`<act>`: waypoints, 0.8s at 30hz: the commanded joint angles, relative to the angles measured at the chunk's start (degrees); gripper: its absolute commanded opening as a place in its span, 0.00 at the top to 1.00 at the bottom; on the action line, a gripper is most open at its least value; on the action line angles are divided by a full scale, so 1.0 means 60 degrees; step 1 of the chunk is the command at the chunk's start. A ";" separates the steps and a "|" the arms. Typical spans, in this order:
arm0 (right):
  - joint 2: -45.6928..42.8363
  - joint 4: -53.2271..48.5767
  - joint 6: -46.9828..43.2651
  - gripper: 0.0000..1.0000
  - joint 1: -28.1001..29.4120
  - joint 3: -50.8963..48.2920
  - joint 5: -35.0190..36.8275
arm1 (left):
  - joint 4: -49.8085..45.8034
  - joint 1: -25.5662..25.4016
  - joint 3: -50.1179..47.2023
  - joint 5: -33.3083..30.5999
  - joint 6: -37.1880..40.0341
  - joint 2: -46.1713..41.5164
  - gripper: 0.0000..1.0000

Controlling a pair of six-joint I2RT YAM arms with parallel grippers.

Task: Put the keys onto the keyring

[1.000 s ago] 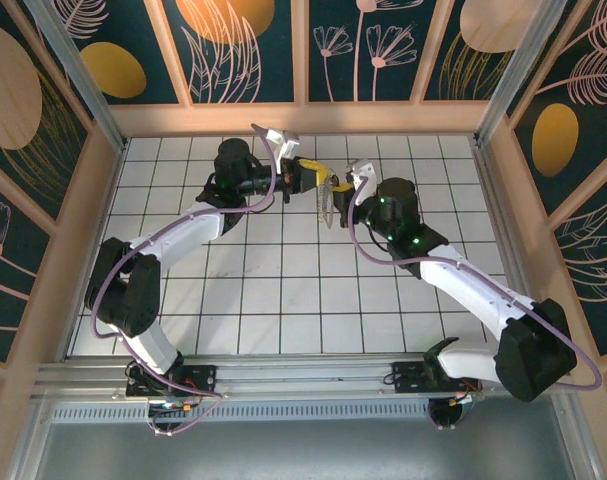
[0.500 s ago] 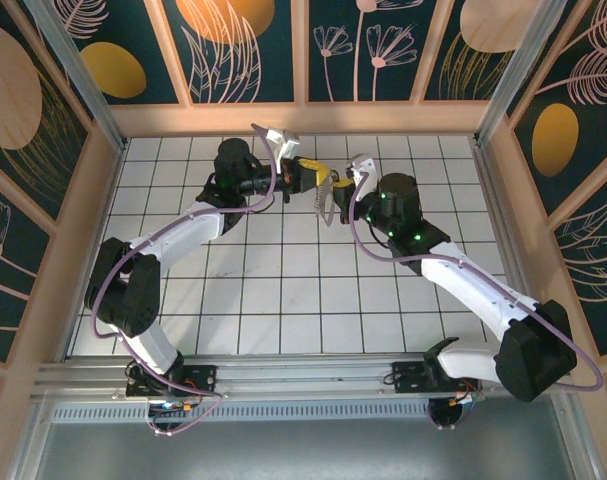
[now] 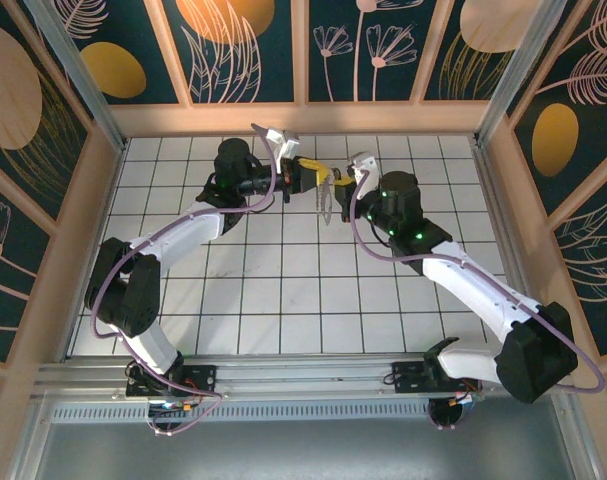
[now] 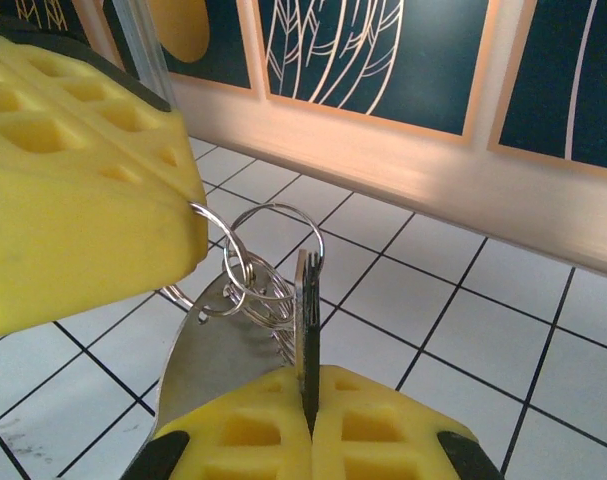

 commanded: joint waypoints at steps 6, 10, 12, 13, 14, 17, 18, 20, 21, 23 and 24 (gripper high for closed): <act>-0.0061 -0.0373 -0.0141 1.00 -0.0045 0.0667 0.0490 | 0.0582 -0.0049 0.0013 -0.0297 -0.0085 -0.0375 0.83; 0.0031 -0.0473 -0.0108 1.00 -0.0362 0.0732 0.0443 | 0.0566 -0.0049 -0.0096 -0.0534 -0.0059 -0.0512 0.80; 0.0086 -0.0507 -0.0093 1.00 -0.0389 0.0731 0.0417 | 0.0566 -0.0049 -0.0202 -0.0745 -0.0037 -0.0630 0.78; 0.0106 -0.0515 -0.0080 1.00 -0.0413 0.0723 0.0409 | 0.0531 -0.0049 -0.0242 -0.0870 -0.0009 -0.0687 0.78; 0.0144 -0.0514 -0.0068 1.00 -0.0438 0.0701 0.0378 | 0.0474 -0.0036 -0.0278 -0.1032 0.0031 -0.0738 0.78; 0.0306 -0.0485 -0.0031 1.00 -0.0492 0.0672 0.0305 | 0.0317 -0.0013 -0.0405 -0.1632 0.0110 -0.0909 0.78; 0.0371 -0.0455 -0.0020 1.00 -0.0511 0.0657 0.0279 | 0.0331 0.0002 -0.0472 -0.1882 0.0106 -0.0985 0.77; 0.0562 -0.0374 -0.0006 1.00 -0.0566 0.0683 0.0235 | 0.0315 0.0059 -0.0625 -0.2553 0.0037 -0.1153 0.75; 0.0664 -0.0329 0.0020 1.00 -0.0594 0.0675 0.0185 | 0.0422 0.0100 -0.0755 -0.2758 -0.0046 -0.1240 0.75; 0.0930 -0.0186 0.0039 1.00 -0.0617 0.0720 0.0068 | 0.0714 0.0179 -0.1067 -0.3264 -0.0281 -0.1475 0.73; 0.1077 -0.0160 0.0039 1.00 -0.0616 0.0776 0.0038 | 0.0800 0.0224 -0.1197 -0.3467 -0.0316 -0.1590 0.73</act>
